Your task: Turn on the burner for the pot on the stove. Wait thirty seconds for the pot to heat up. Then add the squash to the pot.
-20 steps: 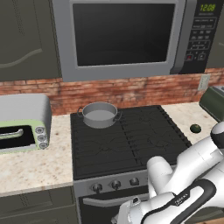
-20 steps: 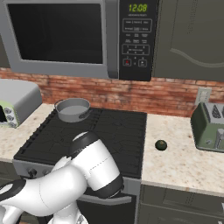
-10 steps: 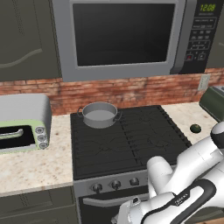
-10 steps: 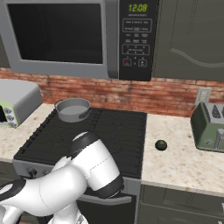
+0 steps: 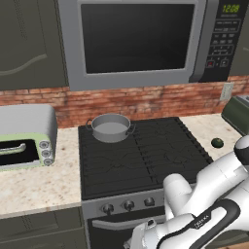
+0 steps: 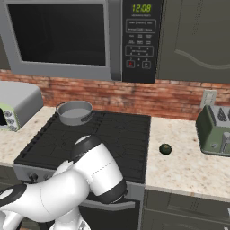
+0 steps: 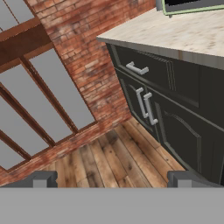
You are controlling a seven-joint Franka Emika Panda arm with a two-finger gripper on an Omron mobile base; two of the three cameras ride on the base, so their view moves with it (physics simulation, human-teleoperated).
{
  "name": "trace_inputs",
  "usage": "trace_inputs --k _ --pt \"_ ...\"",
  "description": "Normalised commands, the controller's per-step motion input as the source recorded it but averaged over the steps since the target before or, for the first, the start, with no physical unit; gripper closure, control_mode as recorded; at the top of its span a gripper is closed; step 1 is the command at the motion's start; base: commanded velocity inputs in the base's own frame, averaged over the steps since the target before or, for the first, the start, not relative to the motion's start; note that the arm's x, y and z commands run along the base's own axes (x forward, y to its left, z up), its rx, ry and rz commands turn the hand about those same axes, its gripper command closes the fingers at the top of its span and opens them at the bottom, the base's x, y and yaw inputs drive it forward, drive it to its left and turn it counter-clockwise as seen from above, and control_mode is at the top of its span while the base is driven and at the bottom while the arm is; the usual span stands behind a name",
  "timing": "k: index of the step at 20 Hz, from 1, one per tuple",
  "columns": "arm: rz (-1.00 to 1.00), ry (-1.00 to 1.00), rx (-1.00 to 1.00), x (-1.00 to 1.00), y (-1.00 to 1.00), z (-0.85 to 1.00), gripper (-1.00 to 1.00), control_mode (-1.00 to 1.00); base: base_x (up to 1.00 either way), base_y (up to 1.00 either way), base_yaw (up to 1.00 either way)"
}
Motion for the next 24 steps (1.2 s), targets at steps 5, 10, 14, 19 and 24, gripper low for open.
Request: trace_inputs --k 5,10,14,19,24 --pt "0.0 0.0 0.0 0.0 0.0 0.0 -1.0 -1.0 0.0 0.0 0.0" --pt "0.0 0.0 0.0 0.0 0.0 0.0 -1.0 -1.0 0.0 0.0 0.0" --pt "0.0 0.0 0.0 0.0 0.0 0.0 -1.0 -1.0 0.0 0.0 0.0" --pt "0.0 0.0 0.0 0.0 0.0 0.0 -1.0 -1.0 0.0 0.0 0.0" --pt "0.0 0.0 0.0 0.0 0.0 0.0 -1.0 -1.0 0.0 0.0 0.0"
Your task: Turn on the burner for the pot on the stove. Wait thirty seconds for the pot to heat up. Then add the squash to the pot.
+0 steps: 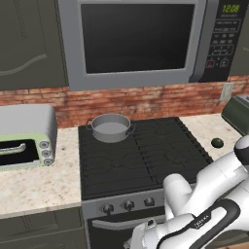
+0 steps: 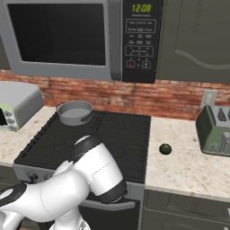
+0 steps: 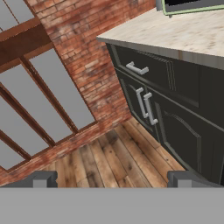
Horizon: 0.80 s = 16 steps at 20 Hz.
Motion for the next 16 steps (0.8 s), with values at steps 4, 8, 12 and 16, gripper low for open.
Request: trace_inputs --k 4,8,12,16 --pt "0.0 0.0 0.0 0.0 0.0 0.0 -1.0 -1.0 0.0 0.0 0.0" --pt "0.0 0.0 0.0 0.0 0.0 0.0 -1.0 -1.0 0.0 0.0 0.0" --pt "0.0 0.0 0.0 0.0 0.0 0.0 -1.0 -1.0 0.0 0.0 0.0" --pt "0.0 0.0 0.0 0.0 0.0 0.0 -1.0 -1.0 0.0 0.0 0.0"
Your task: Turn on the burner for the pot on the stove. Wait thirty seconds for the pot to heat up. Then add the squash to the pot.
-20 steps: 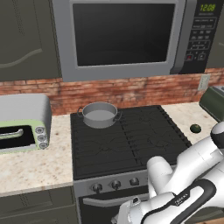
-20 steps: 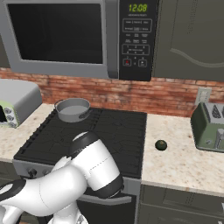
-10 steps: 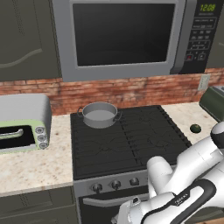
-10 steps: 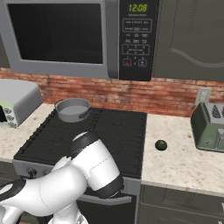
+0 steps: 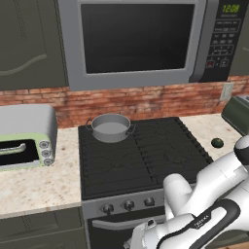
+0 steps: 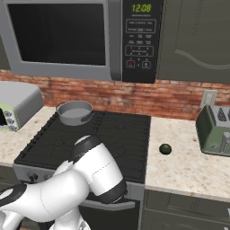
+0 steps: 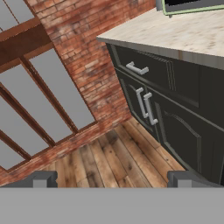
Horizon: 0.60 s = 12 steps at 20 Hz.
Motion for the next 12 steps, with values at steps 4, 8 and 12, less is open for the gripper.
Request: trace_inputs --k 4,8,12 --pt "0.0 0.0 0.0 0.0 0.0 0.0 -1.0 -1.0 0.0 0.0 0.0" --pt "0.0 0.0 0.0 0.0 0.0 0.0 -1.0 -1.0 0.0 0.0 0.0" --pt "0.0 0.0 0.0 0.0 0.0 0.0 -1.0 -1.0 0.0 0.0 0.0"
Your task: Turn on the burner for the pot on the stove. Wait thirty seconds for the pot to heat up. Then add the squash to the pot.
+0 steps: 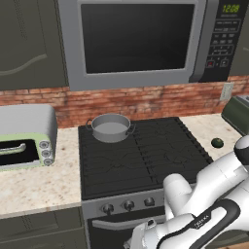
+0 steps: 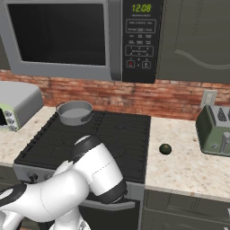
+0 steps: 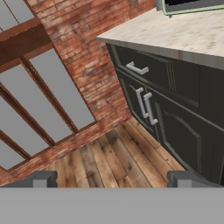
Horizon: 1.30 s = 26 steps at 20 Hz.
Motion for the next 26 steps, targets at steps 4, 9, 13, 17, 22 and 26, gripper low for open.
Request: trace_inputs --k 4,9,13,17,22,26 --pt "0.0 0.0 0.0 0.0 0.0 0.0 -1.0 -1.0 0.0 0.0 0.0" --pt "0.0 0.0 0.0 0.0 0.0 0.0 -1.0 -1.0 0.0 0.0 0.0" --pt "0.0 0.0 0.0 0.0 0.0 0.0 -1.0 -1.0 0.0 0.0 0.0" --pt "0.0 0.0 0.0 0.0 0.0 0.0 -1.0 -1.0 0.0 0.0 0.0" --pt "0.0 0.0 0.0 0.0 0.0 0.0 -1.0 -1.0 0.0 0.0 0.0" --pt "0.0 0.0 0.0 0.0 0.0 0.0 -1.0 -1.0 0.0 0.0 0.0"
